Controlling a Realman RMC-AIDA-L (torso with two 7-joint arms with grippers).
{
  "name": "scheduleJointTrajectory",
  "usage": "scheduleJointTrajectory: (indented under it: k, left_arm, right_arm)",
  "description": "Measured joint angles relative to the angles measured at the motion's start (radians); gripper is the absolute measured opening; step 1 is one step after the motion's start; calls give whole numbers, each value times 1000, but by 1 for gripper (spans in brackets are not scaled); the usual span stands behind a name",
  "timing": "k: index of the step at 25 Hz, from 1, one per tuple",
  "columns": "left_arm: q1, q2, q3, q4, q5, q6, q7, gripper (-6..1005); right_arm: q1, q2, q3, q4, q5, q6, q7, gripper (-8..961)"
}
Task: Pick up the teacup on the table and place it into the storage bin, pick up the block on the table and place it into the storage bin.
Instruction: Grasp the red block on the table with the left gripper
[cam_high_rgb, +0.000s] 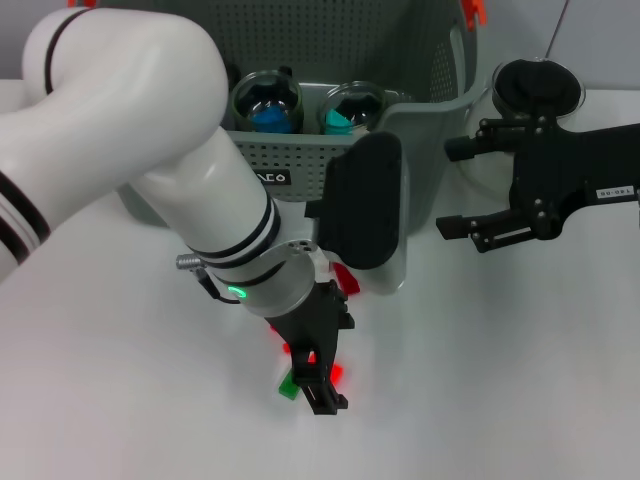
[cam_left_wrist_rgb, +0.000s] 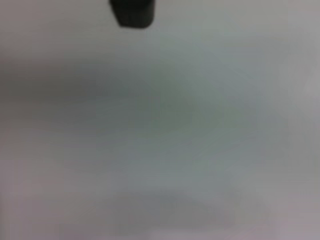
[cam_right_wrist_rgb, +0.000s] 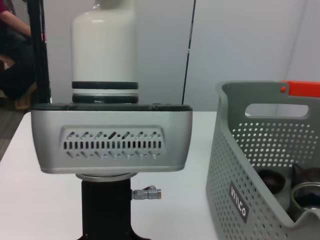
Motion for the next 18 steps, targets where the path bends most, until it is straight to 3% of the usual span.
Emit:
scheduleJointTrajectory:
  k: [5, 13, 18]
  left_arm:
    - [-12, -2, 19, -1, 17, -10, 5, 949]
    - [-19, -3, 21, -9, 21, -15, 5, 942]
    - [-19, -4, 26, -11, 17, -31, 3, 940]
  right_arm:
    - [-12, -13, 2, 0, 0, -43, 0, 927]
    - [-59, -52, 25, 7, -4, -100, -1, 927]
    - [-69, -55, 27, 6, -5, -123, -1, 928]
